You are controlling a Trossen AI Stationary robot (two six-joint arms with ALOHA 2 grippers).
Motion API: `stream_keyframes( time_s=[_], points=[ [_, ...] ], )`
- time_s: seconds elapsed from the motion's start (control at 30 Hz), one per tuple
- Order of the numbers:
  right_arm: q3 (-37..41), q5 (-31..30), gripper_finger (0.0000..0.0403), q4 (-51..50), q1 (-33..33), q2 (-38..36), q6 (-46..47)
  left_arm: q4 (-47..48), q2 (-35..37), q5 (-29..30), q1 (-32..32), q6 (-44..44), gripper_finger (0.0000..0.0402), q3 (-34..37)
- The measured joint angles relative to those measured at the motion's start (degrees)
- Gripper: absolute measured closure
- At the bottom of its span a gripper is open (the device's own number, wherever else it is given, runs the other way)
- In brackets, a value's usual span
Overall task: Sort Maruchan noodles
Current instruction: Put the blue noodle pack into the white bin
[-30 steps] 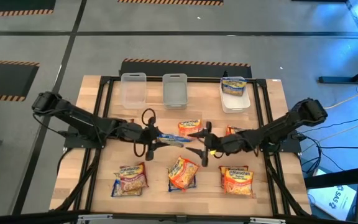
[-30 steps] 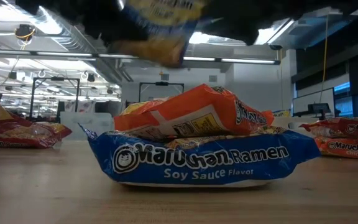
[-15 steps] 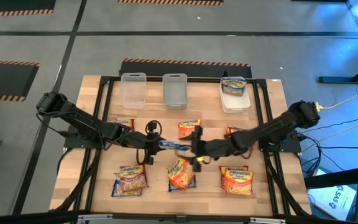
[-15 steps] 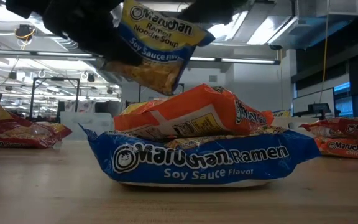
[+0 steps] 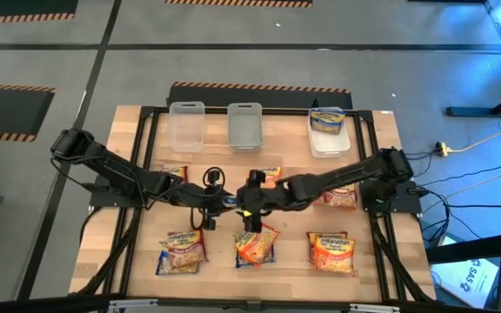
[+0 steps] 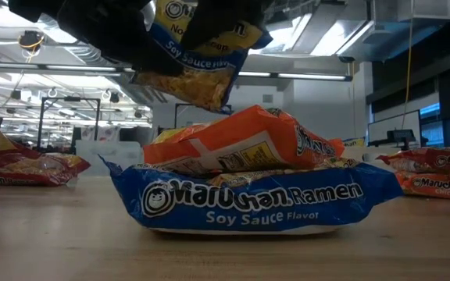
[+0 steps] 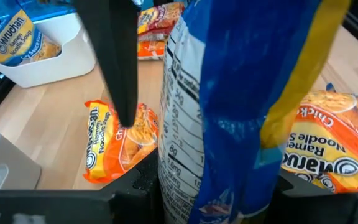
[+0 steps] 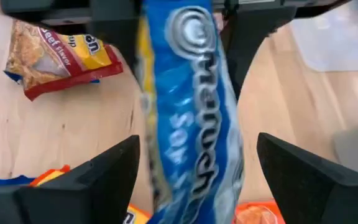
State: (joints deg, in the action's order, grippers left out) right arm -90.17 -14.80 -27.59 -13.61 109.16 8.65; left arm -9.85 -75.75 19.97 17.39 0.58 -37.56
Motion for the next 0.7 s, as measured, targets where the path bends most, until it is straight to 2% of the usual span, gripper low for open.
stream_keyframes(
  time_s=[0.1, 0.27, 0.47, 0.53, 0.7],
  points=[
    [0.0, -0.1, 0.0138, -0.2, 0.2, 0.4, -0.1, 0.0, 0.0, 0.0, 0.0, 0.0, 0.0264, 0.0],
    [0.0, 0.0, 0.0231, 0.0, 0.2, 0.4, -0.4, -0.1, 0.0, -0.1, 0.0, -0.1, 0.0262, 0.0],
    [0.0, 0.6, 0.0335, 0.1, 0.1, 0.1, -2.9, 0.1, 0.8, -0.9, 0.0, -1.5, 0.0218, 0.0],
    [0.0, 2.0, 0.0351, -0.3, 0.1, -0.3, -3.1, 0.1, 1.8, -1.6, -0.1, -1.6, 0.0209, 0.0],
    [0.0, 2.9, 0.0351, -4.9, 0.1, -2.3, -3.8, 4.7, 8.8, -1.2, 1.1, -2.9, 0.0204, -0.2]
  ],
)
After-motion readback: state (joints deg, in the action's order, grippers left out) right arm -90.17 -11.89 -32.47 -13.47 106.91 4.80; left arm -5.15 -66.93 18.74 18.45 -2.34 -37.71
